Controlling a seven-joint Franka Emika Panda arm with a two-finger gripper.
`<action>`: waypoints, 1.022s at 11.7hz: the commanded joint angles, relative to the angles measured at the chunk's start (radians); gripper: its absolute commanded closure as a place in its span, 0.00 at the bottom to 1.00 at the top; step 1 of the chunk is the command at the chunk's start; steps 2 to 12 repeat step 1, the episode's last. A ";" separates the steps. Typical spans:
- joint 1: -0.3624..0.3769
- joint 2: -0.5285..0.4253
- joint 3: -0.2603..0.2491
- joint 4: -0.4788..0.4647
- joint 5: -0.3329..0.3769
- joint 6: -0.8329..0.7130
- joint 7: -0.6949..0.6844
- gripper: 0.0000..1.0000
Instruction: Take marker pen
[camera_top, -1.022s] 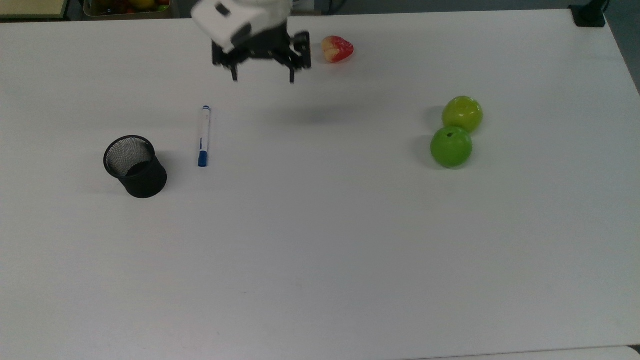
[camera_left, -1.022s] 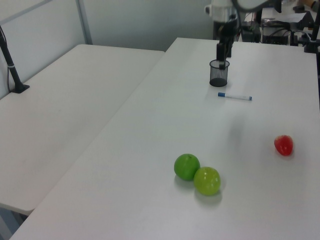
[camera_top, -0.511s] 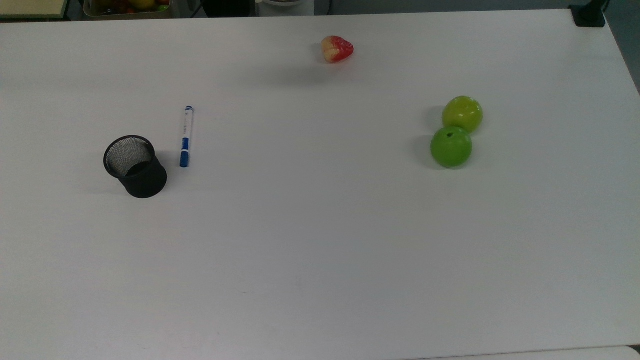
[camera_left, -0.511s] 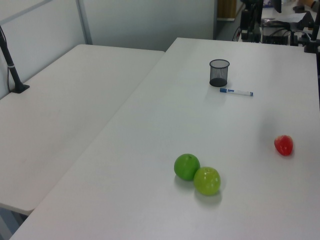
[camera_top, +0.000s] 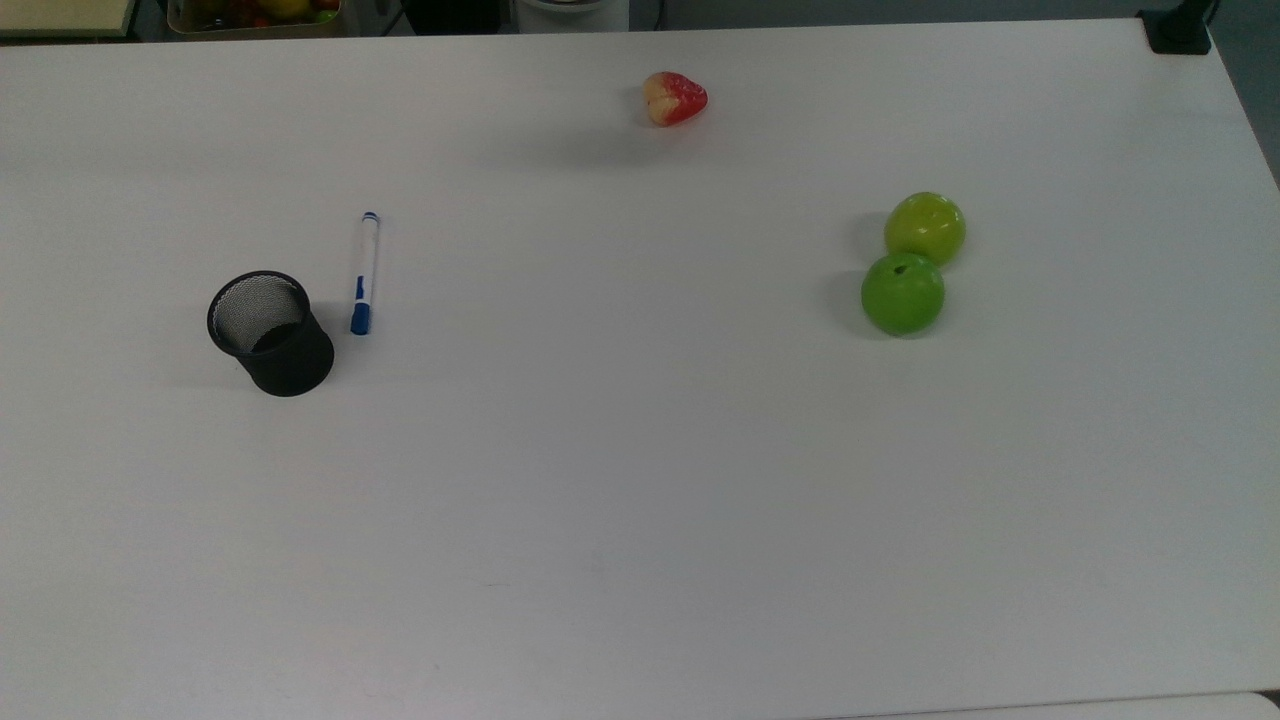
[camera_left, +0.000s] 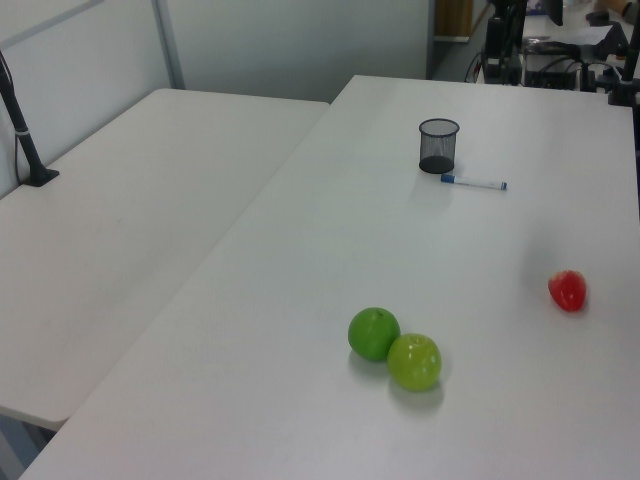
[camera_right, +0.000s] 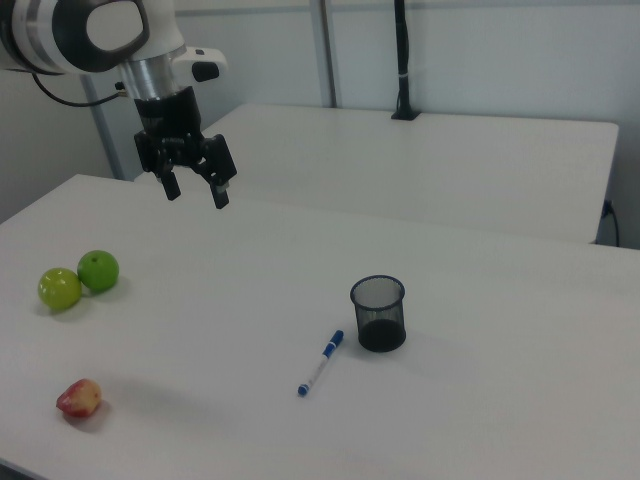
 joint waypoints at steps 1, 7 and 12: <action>-0.011 -0.022 0.010 -0.021 -0.010 -0.021 -0.021 0.00; -0.011 -0.022 0.010 -0.021 -0.010 -0.021 -0.021 0.00; -0.011 -0.022 0.010 -0.021 -0.010 -0.021 -0.021 0.00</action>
